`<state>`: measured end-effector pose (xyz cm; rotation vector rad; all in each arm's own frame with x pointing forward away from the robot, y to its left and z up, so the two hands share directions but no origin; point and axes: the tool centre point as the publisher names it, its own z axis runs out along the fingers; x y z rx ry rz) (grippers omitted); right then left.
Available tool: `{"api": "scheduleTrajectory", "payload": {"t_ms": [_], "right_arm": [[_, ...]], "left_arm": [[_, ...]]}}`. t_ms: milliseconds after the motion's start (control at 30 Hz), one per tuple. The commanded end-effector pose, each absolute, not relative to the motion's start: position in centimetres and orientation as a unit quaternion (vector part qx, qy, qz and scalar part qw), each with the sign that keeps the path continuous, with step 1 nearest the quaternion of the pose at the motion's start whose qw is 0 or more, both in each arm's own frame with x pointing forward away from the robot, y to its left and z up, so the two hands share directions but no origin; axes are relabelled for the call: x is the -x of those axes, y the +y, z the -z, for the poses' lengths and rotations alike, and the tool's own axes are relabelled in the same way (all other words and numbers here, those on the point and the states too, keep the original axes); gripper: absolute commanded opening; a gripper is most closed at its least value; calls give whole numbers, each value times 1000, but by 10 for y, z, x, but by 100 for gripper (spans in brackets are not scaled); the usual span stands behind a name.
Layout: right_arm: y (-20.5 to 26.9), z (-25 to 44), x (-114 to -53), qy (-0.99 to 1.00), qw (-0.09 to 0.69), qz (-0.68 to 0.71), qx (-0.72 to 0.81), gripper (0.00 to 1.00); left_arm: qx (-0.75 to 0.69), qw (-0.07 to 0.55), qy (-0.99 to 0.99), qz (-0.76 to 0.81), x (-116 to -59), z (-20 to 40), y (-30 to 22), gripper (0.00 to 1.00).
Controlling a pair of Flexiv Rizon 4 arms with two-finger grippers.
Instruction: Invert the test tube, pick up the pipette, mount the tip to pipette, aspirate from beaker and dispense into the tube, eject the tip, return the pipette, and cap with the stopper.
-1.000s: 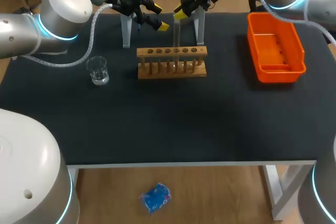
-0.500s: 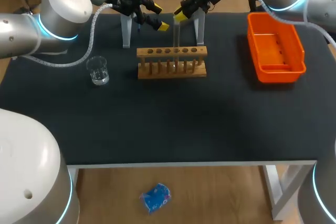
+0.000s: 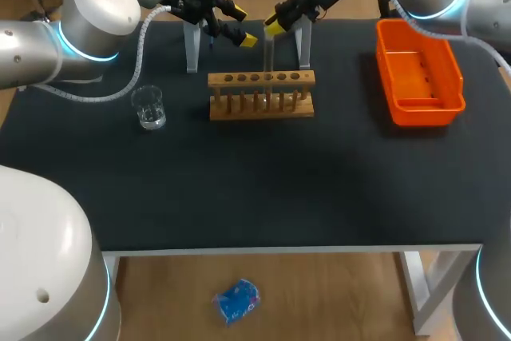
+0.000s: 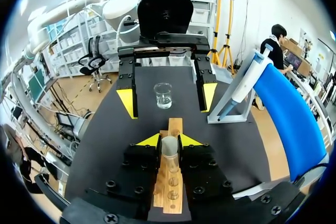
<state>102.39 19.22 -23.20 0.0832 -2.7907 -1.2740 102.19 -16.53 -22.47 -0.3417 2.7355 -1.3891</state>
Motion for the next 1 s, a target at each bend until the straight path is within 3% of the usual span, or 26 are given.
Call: {"api": "scheduleTrajectory", "payload": {"t_ms": [33,1000], "right_arm": [[192,236,-1025,-909,39,414,-27,0],[190,258,-1022,-914,47,402,-15,0]], "left_arm": [[110,24,887,447,-1023,223,-165,100],[110,24,887,447,-1023,223,-165,100]]}}
